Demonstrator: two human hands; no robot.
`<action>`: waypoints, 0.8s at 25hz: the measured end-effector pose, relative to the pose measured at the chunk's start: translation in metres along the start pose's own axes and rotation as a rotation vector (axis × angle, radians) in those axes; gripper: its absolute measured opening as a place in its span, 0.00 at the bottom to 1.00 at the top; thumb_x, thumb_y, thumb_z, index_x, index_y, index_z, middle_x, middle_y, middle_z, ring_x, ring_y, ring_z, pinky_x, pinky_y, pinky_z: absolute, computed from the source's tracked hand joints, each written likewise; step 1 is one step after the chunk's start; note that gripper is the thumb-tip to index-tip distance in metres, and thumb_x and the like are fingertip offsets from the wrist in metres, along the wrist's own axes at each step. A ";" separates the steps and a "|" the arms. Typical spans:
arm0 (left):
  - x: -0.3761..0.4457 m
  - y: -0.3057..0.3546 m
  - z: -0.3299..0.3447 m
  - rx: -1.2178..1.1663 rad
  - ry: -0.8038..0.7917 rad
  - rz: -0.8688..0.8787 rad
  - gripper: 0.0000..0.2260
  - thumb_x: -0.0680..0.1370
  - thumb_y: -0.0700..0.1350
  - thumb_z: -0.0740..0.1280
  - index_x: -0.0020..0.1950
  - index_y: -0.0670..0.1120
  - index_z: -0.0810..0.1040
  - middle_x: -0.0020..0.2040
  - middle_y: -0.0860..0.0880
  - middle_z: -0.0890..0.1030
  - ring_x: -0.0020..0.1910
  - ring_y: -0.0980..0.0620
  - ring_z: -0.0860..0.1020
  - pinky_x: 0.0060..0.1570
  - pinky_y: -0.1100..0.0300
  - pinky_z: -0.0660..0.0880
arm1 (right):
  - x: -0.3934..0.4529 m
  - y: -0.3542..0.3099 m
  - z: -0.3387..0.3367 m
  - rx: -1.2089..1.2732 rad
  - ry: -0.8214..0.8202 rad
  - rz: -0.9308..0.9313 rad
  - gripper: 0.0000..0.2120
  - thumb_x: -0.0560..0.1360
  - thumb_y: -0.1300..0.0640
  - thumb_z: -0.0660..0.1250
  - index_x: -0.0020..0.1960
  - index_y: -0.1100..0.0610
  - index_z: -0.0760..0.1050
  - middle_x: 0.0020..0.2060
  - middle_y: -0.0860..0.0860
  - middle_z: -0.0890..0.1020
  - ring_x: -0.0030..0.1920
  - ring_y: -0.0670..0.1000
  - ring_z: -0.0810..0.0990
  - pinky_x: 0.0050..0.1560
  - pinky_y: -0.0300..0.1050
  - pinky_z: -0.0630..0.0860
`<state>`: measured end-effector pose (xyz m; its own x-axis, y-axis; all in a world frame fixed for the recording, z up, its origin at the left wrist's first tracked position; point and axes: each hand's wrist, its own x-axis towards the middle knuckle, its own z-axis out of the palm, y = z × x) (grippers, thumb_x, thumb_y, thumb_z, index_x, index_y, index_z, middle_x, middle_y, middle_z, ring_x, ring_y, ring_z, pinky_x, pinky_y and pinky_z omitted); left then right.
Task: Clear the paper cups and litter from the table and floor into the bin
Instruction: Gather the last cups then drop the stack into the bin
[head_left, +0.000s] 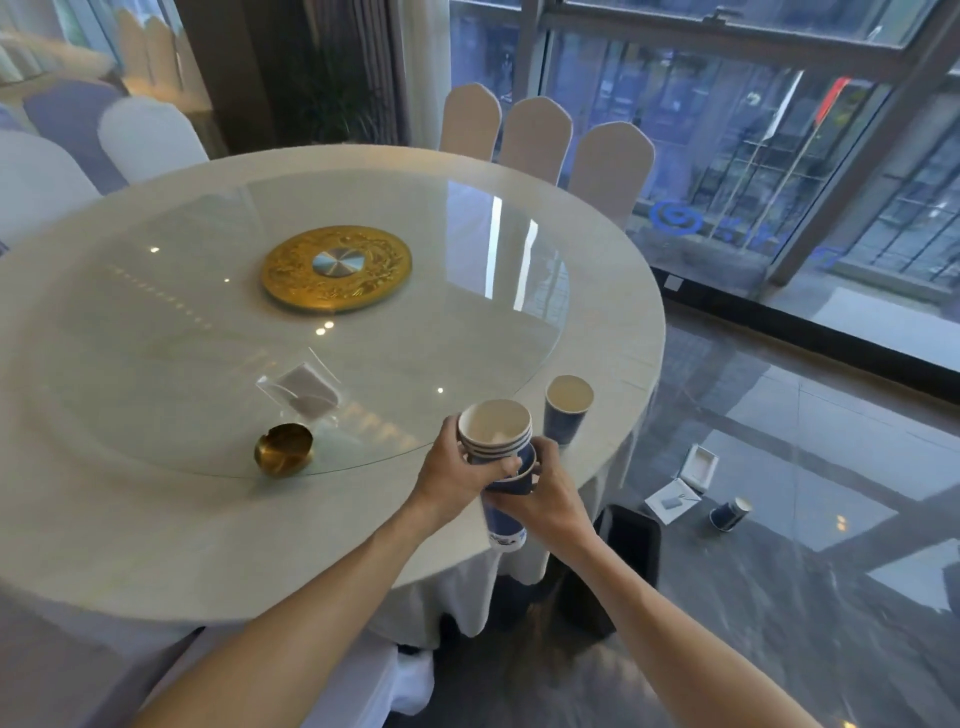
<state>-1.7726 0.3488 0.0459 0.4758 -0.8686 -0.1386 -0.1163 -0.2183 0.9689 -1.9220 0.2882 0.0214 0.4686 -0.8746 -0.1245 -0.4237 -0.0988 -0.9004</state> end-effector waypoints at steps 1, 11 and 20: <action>-0.001 -0.001 0.008 0.000 -0.027 -0.010 0.33 0.68 0.47 0.85 0.68 0.51 0.71 0.56 0.59 0.81 0.56 0.59 0.82 0.47 0.67 0.80 | 0.001 0.003 -0.009 0.022 -0.010 -0.012 0.36 0.64 0.53 0.84 0.65 0.49 0.68 0.56 0.45 0.81 0.53 0.42 0.84 0.52 0.46 0.85; -0.005 -0.019 0.051 0.016 0.064 -0.108 0.39 0.60 0.54 0.86 0.68 0.51 0.75 0.60 0.54 0.84 0.60 0.52 0.83 0.56 0.55 0.82 | 0.014 0.033 -0.050 -0.016 -0.190 -0.120 0.36 0.66 0.57 0.82 0.68 0.45 0.67 0.61 0.45 0.79 0.59 0.40 0.79 0.58 0.39 0.80; 0.054 -0.028 0.054 0.043 0.188 -0.159 0.38 0.65 0.53 0.85 0.69 0.49 0.71 0.62 0.51 0.81 0.61 0.50 0.81 0.45 0.66 0.75 | 0.097 0.045 -0.078 -0.248 0.083 0.009 0.44 0.72 0.49 0.77 0.80 0.53 0.55 0.74 0.54 0.64 0.71 0.52 0.66 0.72 0.52 0.69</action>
<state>-1.7909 0.2837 0.0006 0.6441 -0.7250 -0.2438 -0.0624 -0.3675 0.9279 -1.9555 0.1616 0.0013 0.4030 -0.9110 -0.0878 -0.6096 -0.1957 -0.7681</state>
